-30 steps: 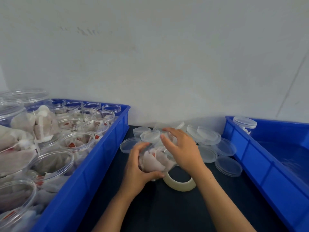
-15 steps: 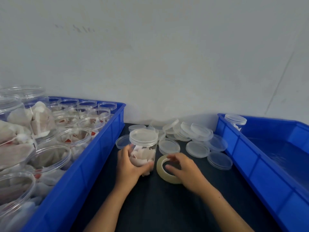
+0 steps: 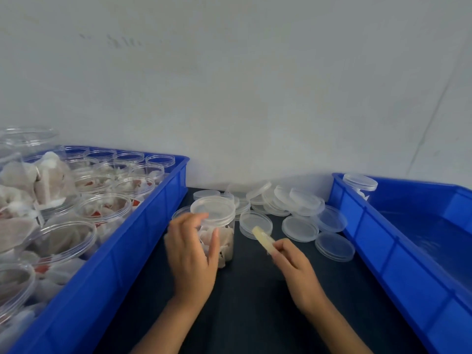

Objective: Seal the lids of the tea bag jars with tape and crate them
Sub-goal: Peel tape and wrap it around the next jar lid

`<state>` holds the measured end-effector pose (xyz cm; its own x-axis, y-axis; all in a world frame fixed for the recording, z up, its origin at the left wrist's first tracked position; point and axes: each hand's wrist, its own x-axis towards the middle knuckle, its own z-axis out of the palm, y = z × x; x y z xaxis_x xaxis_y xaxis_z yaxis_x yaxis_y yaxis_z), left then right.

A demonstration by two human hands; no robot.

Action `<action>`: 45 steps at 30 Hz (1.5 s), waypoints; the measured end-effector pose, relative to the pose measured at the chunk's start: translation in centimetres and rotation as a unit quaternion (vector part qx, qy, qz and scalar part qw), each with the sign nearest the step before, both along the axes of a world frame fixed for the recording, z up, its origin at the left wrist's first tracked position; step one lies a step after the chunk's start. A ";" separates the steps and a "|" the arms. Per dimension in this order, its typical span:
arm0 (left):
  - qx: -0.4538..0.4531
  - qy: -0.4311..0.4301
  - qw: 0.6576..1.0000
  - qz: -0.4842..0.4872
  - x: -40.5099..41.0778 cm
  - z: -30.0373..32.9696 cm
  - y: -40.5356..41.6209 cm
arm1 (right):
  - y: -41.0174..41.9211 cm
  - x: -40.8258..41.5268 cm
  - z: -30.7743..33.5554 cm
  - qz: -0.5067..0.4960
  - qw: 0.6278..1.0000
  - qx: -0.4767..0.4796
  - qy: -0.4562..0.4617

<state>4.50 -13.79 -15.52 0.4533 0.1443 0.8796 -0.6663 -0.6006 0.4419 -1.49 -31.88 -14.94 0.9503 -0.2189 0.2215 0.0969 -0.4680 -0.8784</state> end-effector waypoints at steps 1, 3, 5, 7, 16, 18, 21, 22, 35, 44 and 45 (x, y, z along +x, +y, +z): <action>0.042 -0.018 0.999 -0.027 -0.4 0.1 -0.4 | -0.1 0.0 0.2 -0.003 1.000 0.017 -0.012; 0.122 0.018 0.987 -0.106 -1.3 0.1 -1.1 | 0.0 -0.1 0.4 -0.010 0.999 0.029 -0.036; 0.167 0.057 0.969 -0.171 -1.7 -0.3 -1.8 | 0.1 -0.2 0.6 -0.008 0.998 0.041 -0.048; 0.157 0.088 0.960 -0.217 -1.9 -0.5 -2.2 | 0.3 -0.2 0.7 0.013 0.997 0.059 -0.052; 0.006 0.126 0.960 -0.250 -2.4 -0.2 -2.8 | 2.2 -0.7 -0.5 0.093 0.993 -0.054 -0.041; 0.011 0.129 0.961 -0.245 -2.2 -0.3 -2.7 | 2.4 -0.7 -0.6 0.087 0.990 -0.107 -0.030; 0.036 0.137 0.964 -0.226 -1.8 -0.3 -2.4 | 2.4 -0.8 -0.8 0.075 0.985 -0.152 -0.017; 0.050 0.134 0.965 -0.218 -1.7 -0.3 -2.4 | 2.4 -0.8 -0.9 0.075 0.984 -0.162 -0.018; 0.011 0.159 0.956 -0.244 -1.7 -0.5 -2.3 | 2.9 -0.7 -1.1 0.059 0.979 -0.191 -0.039; 0.008 0.166 0.959 -0.231 -1.7 -1.2 -2.7 | 3.0 -0.6 -1.1 0.042 0.975 -0.218 -0.026; -0.004 0.168 0.958 -0.232 -1.7 -1.2 -2.8 | 3.1 -0.6 -1.1 0.041 0.974 -0.221 -0.025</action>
